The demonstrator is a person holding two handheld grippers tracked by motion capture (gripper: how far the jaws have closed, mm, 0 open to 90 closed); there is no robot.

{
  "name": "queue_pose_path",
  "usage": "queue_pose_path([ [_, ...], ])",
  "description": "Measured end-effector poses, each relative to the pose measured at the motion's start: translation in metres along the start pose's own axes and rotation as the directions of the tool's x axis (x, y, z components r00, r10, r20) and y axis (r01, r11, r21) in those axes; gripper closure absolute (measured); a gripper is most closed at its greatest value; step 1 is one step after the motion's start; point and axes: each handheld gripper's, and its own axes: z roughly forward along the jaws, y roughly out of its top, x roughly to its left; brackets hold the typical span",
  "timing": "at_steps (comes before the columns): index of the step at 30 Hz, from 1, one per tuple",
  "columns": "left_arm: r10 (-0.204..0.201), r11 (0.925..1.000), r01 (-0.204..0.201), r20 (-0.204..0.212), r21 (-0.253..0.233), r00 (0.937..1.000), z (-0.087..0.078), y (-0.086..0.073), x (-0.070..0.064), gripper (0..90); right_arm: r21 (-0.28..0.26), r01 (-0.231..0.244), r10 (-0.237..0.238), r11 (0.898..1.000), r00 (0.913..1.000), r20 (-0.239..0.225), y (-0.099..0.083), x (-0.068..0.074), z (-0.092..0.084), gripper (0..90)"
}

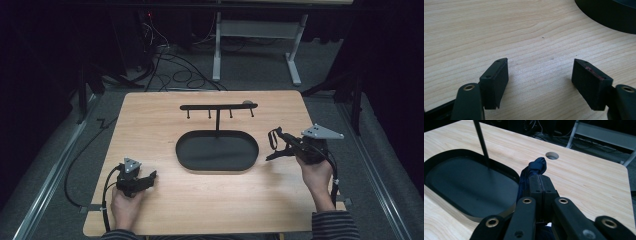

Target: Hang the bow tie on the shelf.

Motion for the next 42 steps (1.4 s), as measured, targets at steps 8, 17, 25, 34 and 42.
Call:
queue_pose_path([
  [8,0.000,1.0000,0.000,0.000,0.000,1.0000,0.000,0.000,0.000,30.2,-0.007,0.009,-0.009,1.000,0.9995,-0.031,0.003,0.009,-0.001,90.0],
  [17,0.000,1.0000,0.000,0.000,0.000,1.0000,0.000,0.000,0.000,30.2,-0.028,0.036,-0.038,0.999,0.9966,-0.072,0.011,0.020,-0.003,90.0],
  [25,-0.001,1.0000,0.001,0.001,0.000,1.0000,0.000,0.000,0.000,30.1,-0.030,0.046,-0.049,0.999,0.9944,-0.094,0.017,0.027,-0.001,90.0],
  [34,-0.001,1.0000,0.001,0.001,0.001,1.0000,0.000,0.000,0.000,30.1,-0.037,0.047,-0.051,0.998,0.9920,-0.116,0.022,0.031,0.001,90.0],
  [42,0.000,1.0000,0.000,-0.001,0.000,1.0000,0.000,0.000,0.000,30.0,-0.048,0.064,-0.071,0.997,0.9880,-0.138,0.034,0.037,0.003,90.0],
])
